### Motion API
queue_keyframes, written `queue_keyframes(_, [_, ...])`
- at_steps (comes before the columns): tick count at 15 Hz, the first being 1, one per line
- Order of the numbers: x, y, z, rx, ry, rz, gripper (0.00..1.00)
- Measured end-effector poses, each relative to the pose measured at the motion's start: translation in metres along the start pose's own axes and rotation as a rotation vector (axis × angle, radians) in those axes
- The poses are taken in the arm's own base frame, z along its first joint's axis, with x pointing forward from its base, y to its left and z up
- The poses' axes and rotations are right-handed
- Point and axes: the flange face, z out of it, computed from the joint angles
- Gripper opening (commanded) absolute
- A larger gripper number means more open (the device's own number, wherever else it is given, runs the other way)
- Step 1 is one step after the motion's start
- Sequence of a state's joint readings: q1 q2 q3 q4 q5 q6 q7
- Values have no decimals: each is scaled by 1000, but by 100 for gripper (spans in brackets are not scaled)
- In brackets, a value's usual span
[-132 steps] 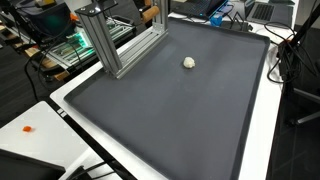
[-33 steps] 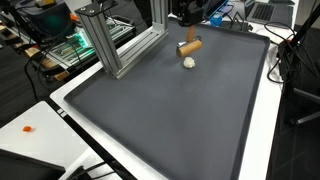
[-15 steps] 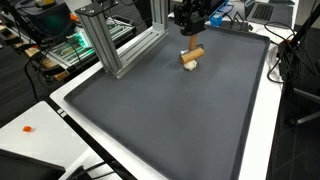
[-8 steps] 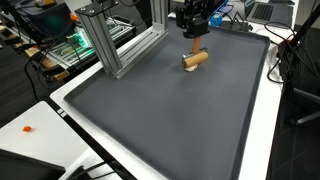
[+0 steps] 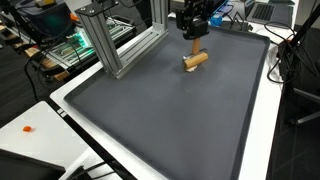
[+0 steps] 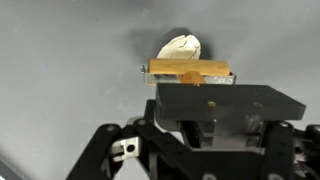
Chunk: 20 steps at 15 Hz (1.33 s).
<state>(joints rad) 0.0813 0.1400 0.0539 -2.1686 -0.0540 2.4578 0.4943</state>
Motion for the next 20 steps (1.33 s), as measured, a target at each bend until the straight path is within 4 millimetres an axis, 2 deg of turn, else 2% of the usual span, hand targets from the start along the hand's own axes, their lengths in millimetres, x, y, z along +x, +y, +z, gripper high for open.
queue_keyframes(20, [-16,0,6,-14,-165,-340,56])
